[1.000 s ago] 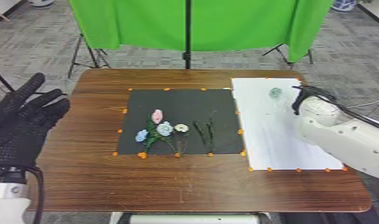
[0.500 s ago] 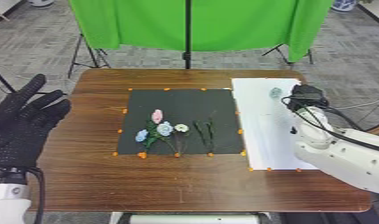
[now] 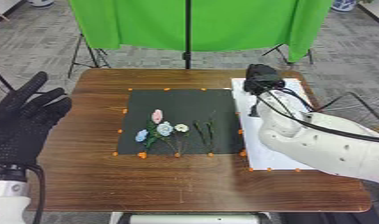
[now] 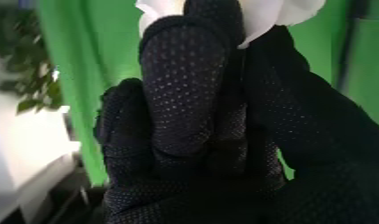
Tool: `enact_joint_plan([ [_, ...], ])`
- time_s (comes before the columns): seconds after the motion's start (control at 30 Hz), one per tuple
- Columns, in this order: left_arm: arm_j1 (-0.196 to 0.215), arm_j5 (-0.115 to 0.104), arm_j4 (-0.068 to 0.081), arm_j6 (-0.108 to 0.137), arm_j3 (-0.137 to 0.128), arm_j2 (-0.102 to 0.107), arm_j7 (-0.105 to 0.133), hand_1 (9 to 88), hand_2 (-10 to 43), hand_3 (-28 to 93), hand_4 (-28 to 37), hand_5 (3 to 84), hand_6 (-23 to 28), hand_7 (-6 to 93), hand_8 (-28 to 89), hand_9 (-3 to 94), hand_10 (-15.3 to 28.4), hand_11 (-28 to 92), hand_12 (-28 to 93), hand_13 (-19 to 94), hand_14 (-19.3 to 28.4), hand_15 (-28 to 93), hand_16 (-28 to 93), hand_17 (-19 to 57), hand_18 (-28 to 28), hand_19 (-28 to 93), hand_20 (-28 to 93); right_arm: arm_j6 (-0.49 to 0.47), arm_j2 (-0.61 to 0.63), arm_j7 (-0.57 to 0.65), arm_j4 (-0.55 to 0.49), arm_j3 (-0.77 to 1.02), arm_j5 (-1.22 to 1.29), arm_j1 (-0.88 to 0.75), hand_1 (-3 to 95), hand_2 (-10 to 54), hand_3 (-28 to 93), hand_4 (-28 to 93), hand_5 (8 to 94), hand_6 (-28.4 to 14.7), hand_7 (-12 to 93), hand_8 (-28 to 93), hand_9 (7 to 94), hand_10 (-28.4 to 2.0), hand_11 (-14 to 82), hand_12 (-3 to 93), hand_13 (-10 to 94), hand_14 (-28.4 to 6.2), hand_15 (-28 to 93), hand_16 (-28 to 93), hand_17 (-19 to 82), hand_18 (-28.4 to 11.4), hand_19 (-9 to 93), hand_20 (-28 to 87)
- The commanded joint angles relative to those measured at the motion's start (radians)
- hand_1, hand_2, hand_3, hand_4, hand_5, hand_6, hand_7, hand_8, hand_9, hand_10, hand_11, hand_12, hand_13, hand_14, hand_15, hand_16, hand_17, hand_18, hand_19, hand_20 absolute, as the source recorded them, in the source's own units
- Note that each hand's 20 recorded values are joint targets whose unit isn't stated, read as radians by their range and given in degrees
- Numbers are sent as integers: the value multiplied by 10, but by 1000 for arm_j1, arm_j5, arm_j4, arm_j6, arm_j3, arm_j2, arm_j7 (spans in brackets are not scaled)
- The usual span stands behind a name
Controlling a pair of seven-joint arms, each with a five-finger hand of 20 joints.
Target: Arrange flowers
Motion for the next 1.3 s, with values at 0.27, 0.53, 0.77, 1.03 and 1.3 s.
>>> enact_joint_plan([
  [0.27,-51,17,11,-35,22,26,-24,220,75,787,-258,352,83,151,-103,341,209,314,123,267,284,621,-121,-50,258,617,263,29,-273,36,13,-54,88,19,552,-95,707,-283,859,27,179,35,937,-53,114,312,867,-19,559,211,518,-147,932,236],
  [0.53,-38,11,13,-31,42,41,15,220,75,787,-258,352,82,152,-103,341,210,314,123,267,284,621,-120,-50,259,617,263,30,-284,56,26,-91,103,18,549,-95,706,-283,856,27,182,33,937,-54,113,310,862,-22,564,211,515,-146,932,245],
  [0.77,-35,6,14,-31,50,40,20,220,75,787,-258,352,83,150,-102,342,210,315,122,267,284,621,-120,-50,258,617,263,-12,-293,54,36,-76,100,-14,546,-95,710,-283,851,28,184,31,936,-57,111,311,856,-25,566,209,510,-149,932,249],
  [1.03,-36,3,13,-27,50,40,23,221,76,786,-258,352,83,150,-102,341,210,315,122,266,284,621,-120,-50,259,618,263,-67,-296,45,36,-86,91,-18,539,-95,712,-283,830,26,184,21,925,-65,101,317,841,-26,571,207,498,-151,932,253],
  [1.3,-31,2,13,-24,50,39,26,220,75,788,-256,351,83,149,-102,341,210,315,123,266,284,621,-121,-50,259,618,263,-88,-286,55,38,-90,91,-22,508,-95,707,-283,767,22,163,-14,878,-84,148,278,817,-39,584,196,482,-158,932,254],
])
